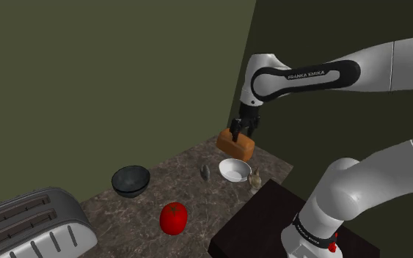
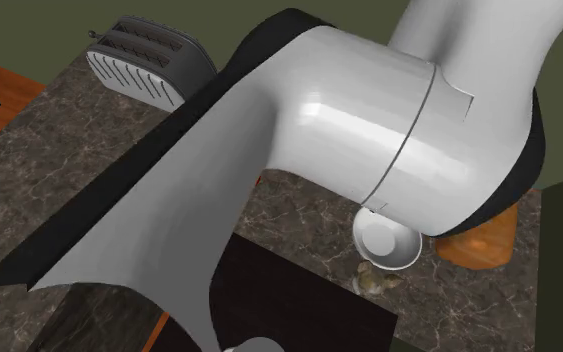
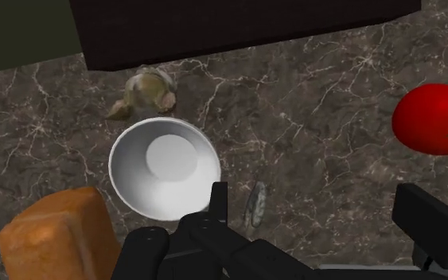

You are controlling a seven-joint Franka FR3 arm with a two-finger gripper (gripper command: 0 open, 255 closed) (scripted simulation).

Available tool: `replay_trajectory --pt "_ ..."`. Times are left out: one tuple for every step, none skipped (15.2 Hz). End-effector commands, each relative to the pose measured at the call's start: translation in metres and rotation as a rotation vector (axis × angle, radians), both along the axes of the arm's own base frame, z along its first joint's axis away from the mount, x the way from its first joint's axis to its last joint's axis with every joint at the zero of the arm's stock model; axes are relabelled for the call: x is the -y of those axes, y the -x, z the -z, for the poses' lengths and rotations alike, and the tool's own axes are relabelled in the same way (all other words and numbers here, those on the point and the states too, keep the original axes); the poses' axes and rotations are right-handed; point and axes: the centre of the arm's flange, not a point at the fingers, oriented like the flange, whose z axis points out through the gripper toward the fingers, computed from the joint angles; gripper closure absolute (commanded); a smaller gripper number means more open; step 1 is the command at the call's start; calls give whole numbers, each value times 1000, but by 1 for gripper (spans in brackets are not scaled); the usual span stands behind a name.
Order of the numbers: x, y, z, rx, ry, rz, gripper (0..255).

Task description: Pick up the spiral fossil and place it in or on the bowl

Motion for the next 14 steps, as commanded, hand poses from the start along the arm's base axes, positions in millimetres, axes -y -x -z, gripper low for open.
replay_trajectory --pt "-2 -16 23 1 3 5 0" --pt "-2 -23 35 0 4 8 0" --pt "-2 -29 46 -1 6 11 0" --pt "-2 -36 58 -2 8 13 0" --pt "-2 -43 69 -3 9 16 0" --pt "-2 -49 81 -4 11 19 0" --pt "-2 -56 92 -4 12 21 0" --pt "-1 -62 104 -5 14 24 0" --pt "-1 -69 116 -6 15 26 0" --pt "-1 -75 127 -7 17 29 0" --pt "-1 -82 139 -8 19 32 0" --pt "0 -88 150 -9 20 34 0" --pt "0 -94 162 -9 22 37 0" --pt "0 -101 173 -10 23 40 0"
